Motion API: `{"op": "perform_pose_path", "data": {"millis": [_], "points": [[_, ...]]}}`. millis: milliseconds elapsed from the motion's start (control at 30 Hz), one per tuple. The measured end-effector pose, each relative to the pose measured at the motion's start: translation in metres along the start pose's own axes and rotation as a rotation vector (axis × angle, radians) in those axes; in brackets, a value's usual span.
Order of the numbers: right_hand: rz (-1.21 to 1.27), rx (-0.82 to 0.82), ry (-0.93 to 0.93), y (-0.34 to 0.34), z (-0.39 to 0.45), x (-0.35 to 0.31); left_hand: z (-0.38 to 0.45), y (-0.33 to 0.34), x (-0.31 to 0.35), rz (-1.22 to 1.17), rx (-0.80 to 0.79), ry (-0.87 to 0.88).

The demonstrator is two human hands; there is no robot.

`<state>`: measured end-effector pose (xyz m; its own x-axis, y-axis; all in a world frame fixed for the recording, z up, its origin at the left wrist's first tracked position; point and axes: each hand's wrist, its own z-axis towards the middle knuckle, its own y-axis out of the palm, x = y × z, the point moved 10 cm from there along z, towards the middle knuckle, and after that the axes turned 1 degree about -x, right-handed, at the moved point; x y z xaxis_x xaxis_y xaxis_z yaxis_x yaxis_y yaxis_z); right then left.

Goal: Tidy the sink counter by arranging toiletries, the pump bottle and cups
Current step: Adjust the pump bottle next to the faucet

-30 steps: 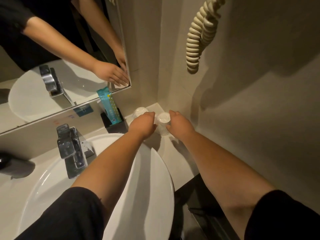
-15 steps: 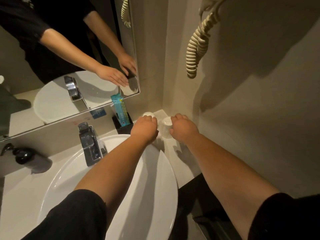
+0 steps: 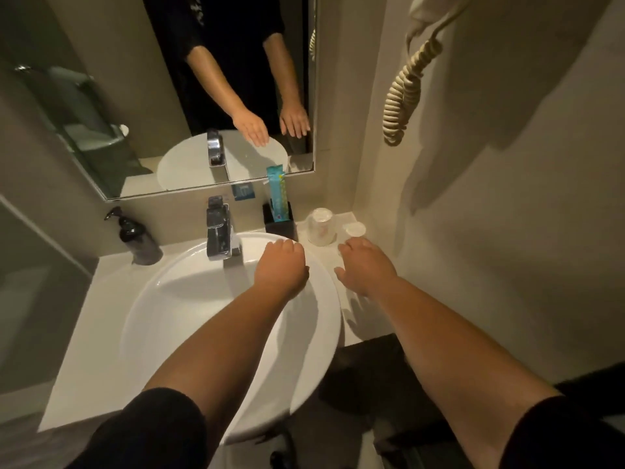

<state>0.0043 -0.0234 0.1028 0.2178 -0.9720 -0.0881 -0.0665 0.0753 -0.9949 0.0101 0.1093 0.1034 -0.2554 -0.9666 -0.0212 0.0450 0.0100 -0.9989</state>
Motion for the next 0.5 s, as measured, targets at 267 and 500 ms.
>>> {"op": "perform_pose_path", "data": {"millis": [267, 500], "points": [[0.009, -0.048, -0.205, 0.006, -0.015, -0.068, -0.074, -0.012, -0.056, 0.042, 0.021, -0.197], [-0.001, -0.019, -0.361, 0.013, -0.024, -0.137, -0.121, -0.021, -0.103, 0.100, 0.023, -0.286]]}}
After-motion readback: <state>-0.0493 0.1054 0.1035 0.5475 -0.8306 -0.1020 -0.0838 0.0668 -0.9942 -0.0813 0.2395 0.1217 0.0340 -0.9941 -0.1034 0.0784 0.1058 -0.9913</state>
